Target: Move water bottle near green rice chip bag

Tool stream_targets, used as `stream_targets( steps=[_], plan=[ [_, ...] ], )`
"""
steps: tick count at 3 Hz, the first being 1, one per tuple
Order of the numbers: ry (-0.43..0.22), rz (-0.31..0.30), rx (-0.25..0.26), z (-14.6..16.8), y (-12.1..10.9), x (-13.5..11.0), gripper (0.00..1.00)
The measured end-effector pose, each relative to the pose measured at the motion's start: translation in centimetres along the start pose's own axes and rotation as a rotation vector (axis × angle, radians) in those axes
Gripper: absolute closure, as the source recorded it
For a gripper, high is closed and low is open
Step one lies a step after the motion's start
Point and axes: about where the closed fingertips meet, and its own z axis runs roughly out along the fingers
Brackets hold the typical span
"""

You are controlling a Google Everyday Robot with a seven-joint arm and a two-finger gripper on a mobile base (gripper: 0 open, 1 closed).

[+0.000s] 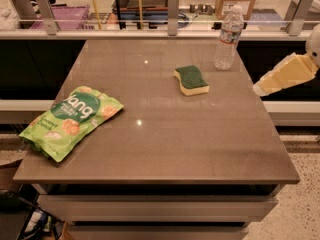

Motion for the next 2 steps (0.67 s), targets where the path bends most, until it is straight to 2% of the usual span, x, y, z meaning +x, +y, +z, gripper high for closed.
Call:
stream_targets(
  steps=[1, 2],
  plan=[
    [-0.041, 0.105, 0.091, 0.8, -3.1, -0.1, 0.00],
    [-0.096, 0.211, 0.144, 1.9, -5.2, -0.7, 0.00]
  ],
)
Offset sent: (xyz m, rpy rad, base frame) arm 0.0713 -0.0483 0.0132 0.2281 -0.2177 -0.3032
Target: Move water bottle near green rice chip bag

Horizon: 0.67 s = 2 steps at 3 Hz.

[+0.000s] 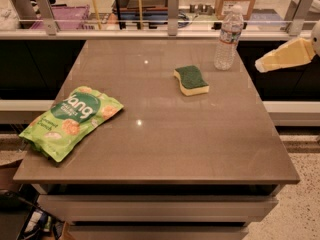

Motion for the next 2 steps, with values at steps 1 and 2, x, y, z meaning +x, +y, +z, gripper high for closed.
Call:
stream_targets(
  steps=[1, 2],
  plan=[
    [-0.012, 0.020, 0.006, -0.14, -0.09, -0.35, 0.00],
    [-0.037, 0.037, 0.004, -0.03, -0.35, -0.47, 0.00]
  ],
)
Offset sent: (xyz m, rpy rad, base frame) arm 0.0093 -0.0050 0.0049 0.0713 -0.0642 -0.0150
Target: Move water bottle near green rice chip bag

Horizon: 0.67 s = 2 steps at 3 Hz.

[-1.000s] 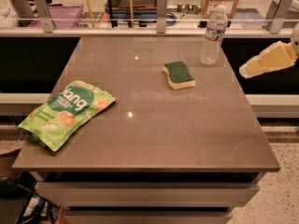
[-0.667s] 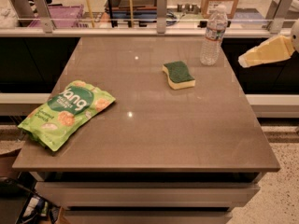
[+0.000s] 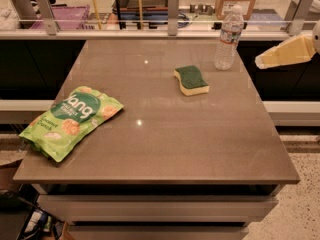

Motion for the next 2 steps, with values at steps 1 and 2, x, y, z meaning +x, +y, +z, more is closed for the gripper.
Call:
stream_targets(
  steps=[1, 2],
  plan=[
    [-0.090, 0.089, -0.023, 2.4, 0.3, -1.2, 0.00],
    [-0.239, 0.191, -0.030, 4.7, 0.2, -4.3, 0.00]
  ],
)
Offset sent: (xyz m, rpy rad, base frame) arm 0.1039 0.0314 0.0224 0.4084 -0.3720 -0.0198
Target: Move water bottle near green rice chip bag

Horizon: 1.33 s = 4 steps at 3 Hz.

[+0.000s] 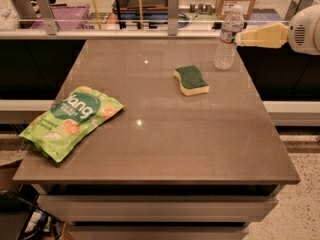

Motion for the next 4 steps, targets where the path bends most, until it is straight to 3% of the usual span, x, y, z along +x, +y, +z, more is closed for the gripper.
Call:
stream_targets(
  steps=[2, 4],
  plan=[
    [-0.187, 0.102, -0.017, 4.1, 1.0, -3.8, 0.00],
    [-0.264, 0.162, -0.067, 7.5, 2.8, -4.1, 0.00]
  ],
)
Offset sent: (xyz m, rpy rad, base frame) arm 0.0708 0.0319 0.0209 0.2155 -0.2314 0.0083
